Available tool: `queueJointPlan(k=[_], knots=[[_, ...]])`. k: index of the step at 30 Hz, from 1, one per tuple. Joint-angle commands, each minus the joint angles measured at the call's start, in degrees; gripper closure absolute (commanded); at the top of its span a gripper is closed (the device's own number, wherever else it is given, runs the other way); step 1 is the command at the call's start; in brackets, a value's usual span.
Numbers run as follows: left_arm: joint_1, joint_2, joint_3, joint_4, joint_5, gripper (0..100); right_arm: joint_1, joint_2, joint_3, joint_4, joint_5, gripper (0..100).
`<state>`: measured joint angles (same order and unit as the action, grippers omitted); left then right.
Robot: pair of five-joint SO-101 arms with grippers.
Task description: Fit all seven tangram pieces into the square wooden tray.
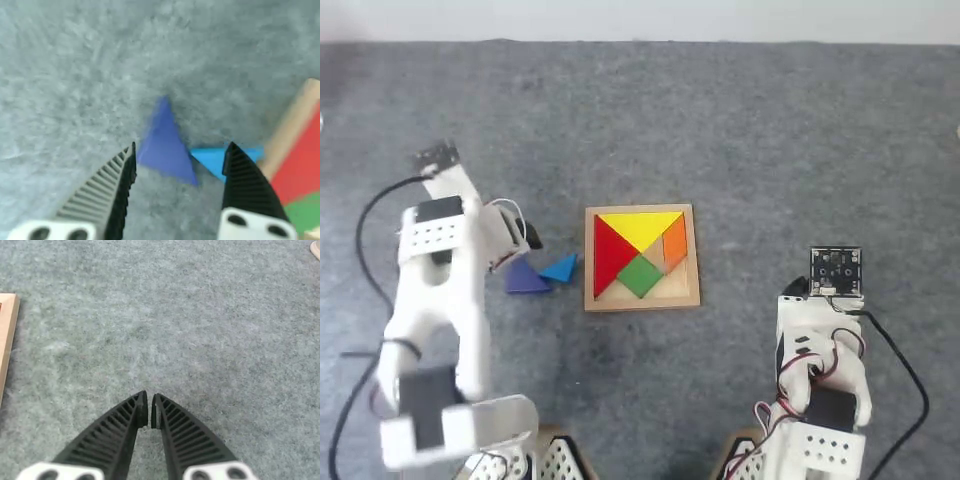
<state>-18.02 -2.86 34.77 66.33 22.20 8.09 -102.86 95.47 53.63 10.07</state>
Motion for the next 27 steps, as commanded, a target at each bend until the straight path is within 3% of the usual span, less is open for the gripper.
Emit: queueJointPlan(k=[1,4,9,19,27], knots=[[0.18,8.62,-3.21,-3.16,2.11,74,0.48,-1.01,0.97,0.04,0.62,96.7],[0.26,14.42,-8.31,-0.35,2.46,76,0.48,-1.01,0.97,-0.04,0.62,96.7],[0.26,19.52,-14.55,2.46,2.29,88,0.48,-1.01,0.97,-0.13,0.62,96.7],[2.9,21.63,-17.63,6.33,2.02,89,0.48,-1.01,0.97,-0.04,0.62,96.7],[2.46,12.22,-17.71,11.69,-8.0,88,0.48,-1.01,0.97,-0.04,0.62,96.7]])
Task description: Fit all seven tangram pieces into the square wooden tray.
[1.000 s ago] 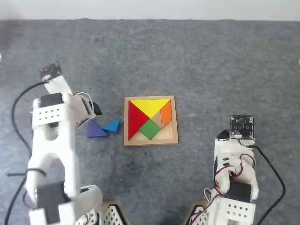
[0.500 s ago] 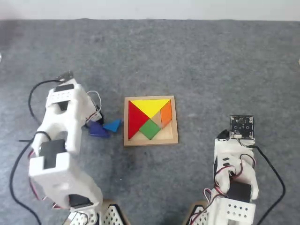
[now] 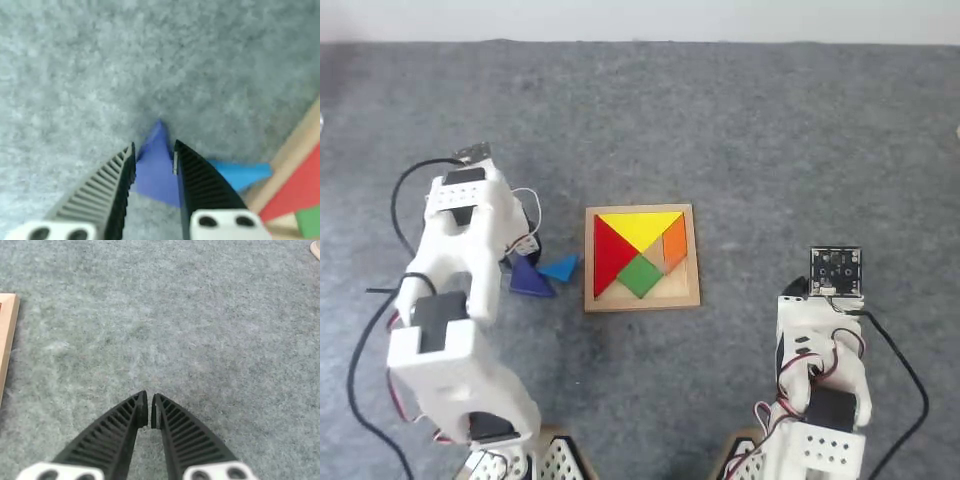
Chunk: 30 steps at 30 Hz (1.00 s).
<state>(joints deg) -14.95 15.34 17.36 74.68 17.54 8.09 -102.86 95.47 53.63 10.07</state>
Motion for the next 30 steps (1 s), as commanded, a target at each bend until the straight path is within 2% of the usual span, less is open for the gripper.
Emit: queueJointPlan(k=[1,4,6,8,10,12,19,30], knots=[[-0.88,-7.3,-0.31,4.66,-3.87,87,0.48,-1.01,0.97,-0.04,0.62,96.7],[-1.32,-11.69,-0.48,7.21,-4.66,83,0.48,-1.01,0.97,-0.04,0.62,96.7],[-1.05,-14.68,-0.4,7.47,-9.93,79,0.48,-1.01,0.97,-0.04,0.62,96.7],[0.26,-16.79,-0.57,8.44,-22.68,75,0.48,-1.01,0.97,-0.04,0.62,96.7],[4.66,-17.05,-0.31,9.58,-36.57,73,0.48,-1.01,0.97,0.04,0.62,96.7],[8.09,-15.38,-0.92,12.31,-45.54,73,0.48,-1.01,0.97,0.04,0.62,96.7],[9.41,-5.01,-8.57,10.02,-56.18,73,0.48,-1.01,0.97,0.04,0.62,96.7],[11.16,0.0,-6.99,5.36,-57.76,76,0.48,-1.01,0.97,-0.04,0.62,96.7]])
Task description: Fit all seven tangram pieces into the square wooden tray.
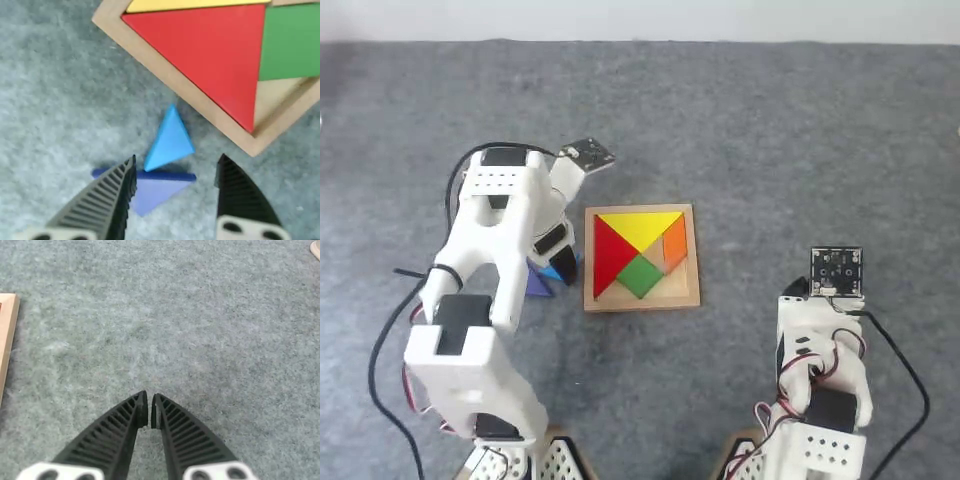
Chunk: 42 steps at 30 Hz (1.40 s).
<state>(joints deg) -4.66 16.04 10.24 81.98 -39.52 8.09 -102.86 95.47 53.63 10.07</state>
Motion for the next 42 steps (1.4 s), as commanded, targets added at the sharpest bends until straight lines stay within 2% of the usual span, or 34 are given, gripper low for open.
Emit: queueJointPlan(k=[1,10,19,22,25,34,38,42], knots=[[0.88,-0.62,1.19,-2.55,-0.7,76,0.48,-1.01,0.97,-0.04,0.62,96.7],[2.64,-1.05,12.44,-9.58,-0.35,79,0.48,-1.01,0.97,-0.13,0.62,96.7],[2.81,-0.44,12.88,-14.42,5.8,80,0.48,-1.01,0.97,-0.13,0.62,96.7],[2.81,-0.44,12.88,-15.74,7.21,86,0.48,-1.01,0.97,-0.13,0.62,96.7],[2.81,-0.44,12.88,-16.09,8.53,90,0.48,-1.01,0.97,-0.13,0.62,96.7],[2.37,-1.14,11.3,-15.38,10.11,96,0.48,-1.01,0.97,-0.13,0.62,96.7],[1.76,-1.14,6.64,-11.52,10.37,98,0.48,-1.01,0.97,-0.04,0.62,96.7],[-1.58,-1.14,-0.57,-8.62,13.98,98,0.48,-1.01,0.97,-0.04,0.62,96.7]])
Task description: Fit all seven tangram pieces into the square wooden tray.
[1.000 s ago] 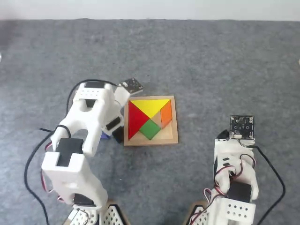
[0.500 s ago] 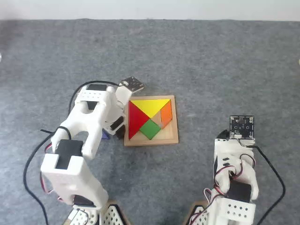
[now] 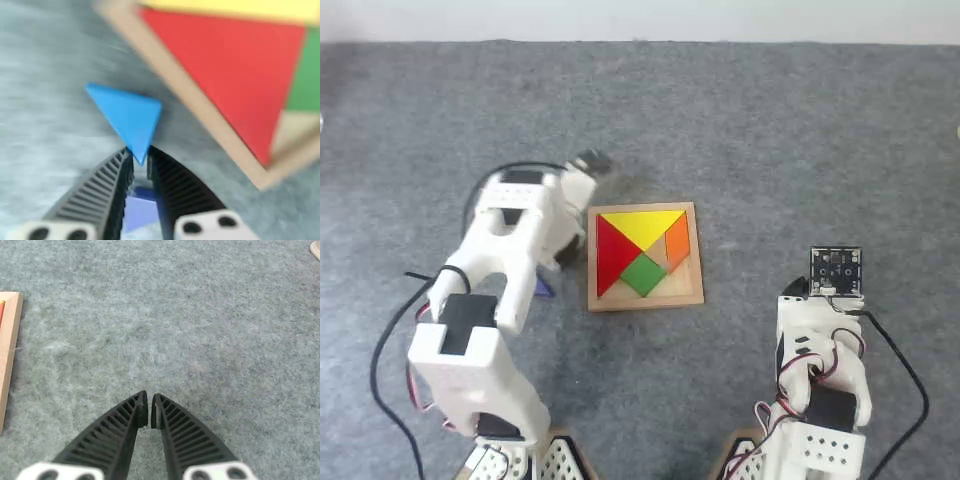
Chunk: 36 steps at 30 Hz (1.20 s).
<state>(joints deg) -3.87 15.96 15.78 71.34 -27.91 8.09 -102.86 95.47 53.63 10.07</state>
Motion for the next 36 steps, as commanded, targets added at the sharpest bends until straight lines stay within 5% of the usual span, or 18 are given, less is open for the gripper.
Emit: queueJointPlan(k=[1,13,16,21,30,36], knots=[[-3.08,-1.05,-7.43,2.55,2.64,98,0.48,-1.01,0.97,-0.04,0.62,96.7],[-7.74,-0.97,-10.07,6.15,-2.9,98,0.48,-1.01,0.97,-0.04,0.62,96.7],[-8.26,-0.97,-12.18,3.96,3.69,96,0.48,-1.01,0.97,-0.22,0.62,96.7],[-6.24,1.67,-12.18,-2.55,14.59,77,0.48,-1.01,0.97,-0.04,0.62,96.7],[-2.73,13.98,-17.54,-2.37,26.29,80,0.48,-1.01,0.97,-0.04,0.62,96.7],[-4.48,16.79,-22.9,1.05,27.34,80,0.48,-1.01,0.97,-0.04,0.62,96.7]])
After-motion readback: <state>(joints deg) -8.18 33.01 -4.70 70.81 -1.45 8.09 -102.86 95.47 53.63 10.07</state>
